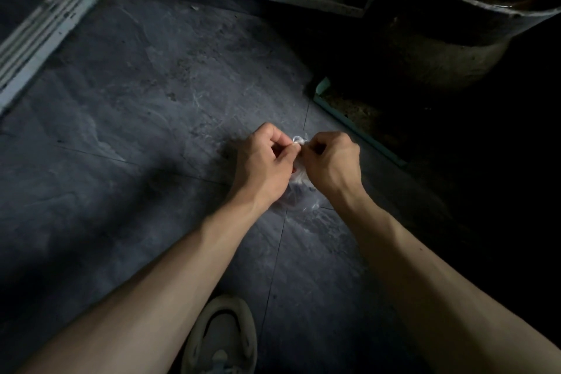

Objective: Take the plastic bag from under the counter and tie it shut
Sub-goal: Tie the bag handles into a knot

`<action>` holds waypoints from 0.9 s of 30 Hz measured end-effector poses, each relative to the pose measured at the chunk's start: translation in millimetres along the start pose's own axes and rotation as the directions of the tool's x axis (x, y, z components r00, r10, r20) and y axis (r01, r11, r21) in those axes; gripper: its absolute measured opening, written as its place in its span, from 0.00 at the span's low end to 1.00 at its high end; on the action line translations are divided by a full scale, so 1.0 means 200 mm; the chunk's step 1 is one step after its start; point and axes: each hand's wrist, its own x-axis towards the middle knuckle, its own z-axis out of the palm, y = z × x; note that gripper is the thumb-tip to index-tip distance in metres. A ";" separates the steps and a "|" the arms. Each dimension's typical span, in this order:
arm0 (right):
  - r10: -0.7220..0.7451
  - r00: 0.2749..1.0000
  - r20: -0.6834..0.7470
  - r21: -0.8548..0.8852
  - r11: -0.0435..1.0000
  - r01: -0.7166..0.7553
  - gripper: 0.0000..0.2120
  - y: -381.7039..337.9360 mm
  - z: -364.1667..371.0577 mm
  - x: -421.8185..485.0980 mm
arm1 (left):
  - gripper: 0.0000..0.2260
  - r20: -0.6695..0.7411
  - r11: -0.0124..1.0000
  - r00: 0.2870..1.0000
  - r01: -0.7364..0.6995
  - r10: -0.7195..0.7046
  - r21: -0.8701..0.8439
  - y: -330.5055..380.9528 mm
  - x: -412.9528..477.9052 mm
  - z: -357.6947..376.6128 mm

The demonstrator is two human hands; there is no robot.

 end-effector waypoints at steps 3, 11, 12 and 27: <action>0.093 0.995 -0.035 0.069 0.994 -0.090 0.12 0.01 0.02 0.00 | 0.06 0.045 1.000 0.999 0.021 -0.021 -0.012 0.00 -0.01 0.01; 0.244 0.930 0.277 0.473 0.807 -0.352 0.11 0.02 0.00 -0.01 | 0.09 0.056 1.000 0.998 0.017 -0.018 0.021 -0.03 -0.04 0.00; 0.244 0.910 0.337 0.495 0.776 -0.391 0.10 0.02 -0.01 -0.01 | 0.10 0.054 1.000 0.998 0.021 -0.021 0.013 -0.03 -0.04 0.00; 0.337 0.916 0.218 0.505 0.764 -0.401 0.07 0.06 -0.04 0.07 | 0.06 0.084 0.996 0.994 0.058 -0.064 0.063 -0.04 -0.04 -0.04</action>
